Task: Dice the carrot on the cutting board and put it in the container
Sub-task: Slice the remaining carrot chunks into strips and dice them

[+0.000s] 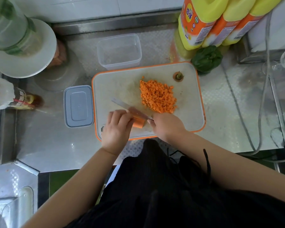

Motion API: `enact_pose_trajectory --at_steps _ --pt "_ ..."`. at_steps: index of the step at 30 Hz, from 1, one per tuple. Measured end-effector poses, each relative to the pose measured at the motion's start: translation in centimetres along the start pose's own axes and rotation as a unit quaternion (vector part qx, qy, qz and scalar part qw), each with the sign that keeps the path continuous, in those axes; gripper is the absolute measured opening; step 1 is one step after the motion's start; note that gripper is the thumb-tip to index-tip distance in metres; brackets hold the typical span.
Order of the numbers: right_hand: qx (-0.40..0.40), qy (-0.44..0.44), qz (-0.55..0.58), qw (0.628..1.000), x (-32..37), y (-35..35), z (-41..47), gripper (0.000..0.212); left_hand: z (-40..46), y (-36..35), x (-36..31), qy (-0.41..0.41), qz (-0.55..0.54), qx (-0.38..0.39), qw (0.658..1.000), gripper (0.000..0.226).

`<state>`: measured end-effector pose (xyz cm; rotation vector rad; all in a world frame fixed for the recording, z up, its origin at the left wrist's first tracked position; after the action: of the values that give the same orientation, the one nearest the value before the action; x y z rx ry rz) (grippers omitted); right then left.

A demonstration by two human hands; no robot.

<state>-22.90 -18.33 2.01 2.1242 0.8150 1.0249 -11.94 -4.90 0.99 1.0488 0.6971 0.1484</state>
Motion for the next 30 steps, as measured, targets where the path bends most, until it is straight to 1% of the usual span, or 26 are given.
enact_pose_trajectory --at_steps 3,5,13,17,23,26,30 --pt "0.013 0.012 -0.031 0.999 0.2 -0.6 -0.1 0.025 -1.5 -2.3 1.1 0.048 0.036 0.074 0.996 0.019" --pt "0.019 0.01 -0.047 0.999 0.3 -1.0 -0.1 0.021 -1.6 -2.9 1.2 0.068 0.037 0.086 0.993 0.025" --pt "0.051 -0.004 -0.075 0.996 0.7 -0.4 0.3 0.012 -1.8 -3.6 1.4 0.099 0.017 0.083 0.991 0.025" --pt "0.086 -0.015 -0.072 0.994 0.9 0.1 0.8 0.017 -1.8 -3.6 1.3 0.095 0.006 0.077 0.992 0.024" --pt "0.133 -0.005 -0.069 0.989 1.8 0.9 2.1 0.026 -2.0 -3.7 1.3 0.087 -0.002 0.065 0.994 0.024" --pt "0.138 -0.008 -0.068 0.988 1.3 0.2 2.7 0.025 -2.0 -3.7 1.2 0.078 0.003 0.054 0.996 0.018" --pt "0.109 -0.004 -0.052 0.993 0.5 -1.2 2.9 0.021 -2.1 -3.7 1.4 0.069 0.014 0.057 0.996 0.016"
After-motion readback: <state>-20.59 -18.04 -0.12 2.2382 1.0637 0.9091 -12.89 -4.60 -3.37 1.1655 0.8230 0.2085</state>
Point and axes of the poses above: each hand's wrist, its own z-axis towards the middle knuckle, its own y-axis out of the back of the hand, x = y × z, the point moved 4 cm from there along z, towards the middle knuckle, and after that the axes turned 9 degrees about y, right-handed, at the moved point
